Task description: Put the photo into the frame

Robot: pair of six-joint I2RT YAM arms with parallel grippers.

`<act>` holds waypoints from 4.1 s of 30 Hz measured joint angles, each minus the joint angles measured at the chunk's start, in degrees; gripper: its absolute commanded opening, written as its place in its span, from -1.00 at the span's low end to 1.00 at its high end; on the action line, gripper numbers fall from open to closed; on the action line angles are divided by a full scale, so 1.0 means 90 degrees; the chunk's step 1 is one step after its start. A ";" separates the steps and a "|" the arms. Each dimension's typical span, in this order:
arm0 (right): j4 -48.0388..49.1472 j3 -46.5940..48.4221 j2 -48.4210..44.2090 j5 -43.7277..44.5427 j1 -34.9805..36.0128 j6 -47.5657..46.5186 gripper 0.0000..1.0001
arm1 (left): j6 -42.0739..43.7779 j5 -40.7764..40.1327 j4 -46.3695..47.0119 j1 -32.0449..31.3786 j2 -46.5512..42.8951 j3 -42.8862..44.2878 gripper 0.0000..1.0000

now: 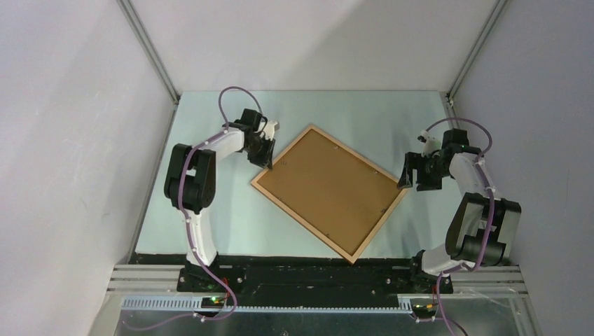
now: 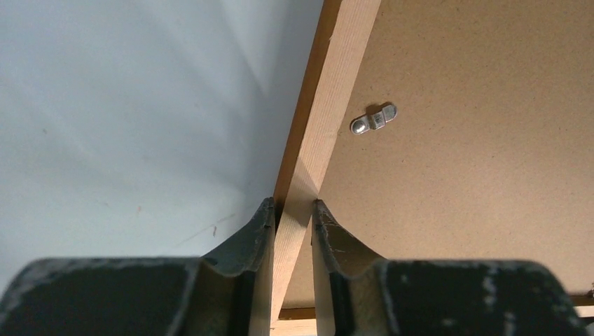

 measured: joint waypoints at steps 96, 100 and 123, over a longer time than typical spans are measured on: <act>0.0573 0.3951 0.4425 0.0061 0.0614 0.0826 -1.00 | -0.0493 -0.0695 -0.0151 -0.0622 -0.0605 -0.0675 0.53; 0.0576 0.3946 0.4425 0.0032 0.0571 0.0826 -1.00 | -0.0532 -0.0801 -0.0102 -0.0733 -0.0571 -0.0675 0.50; 0.0590 0.3934 0.4425 0.0024 0.0571 0.0826 -1.00 | -0.0641 -0.1112 -0.0080 -0.1054 -0.0515 -0.0605 -0.16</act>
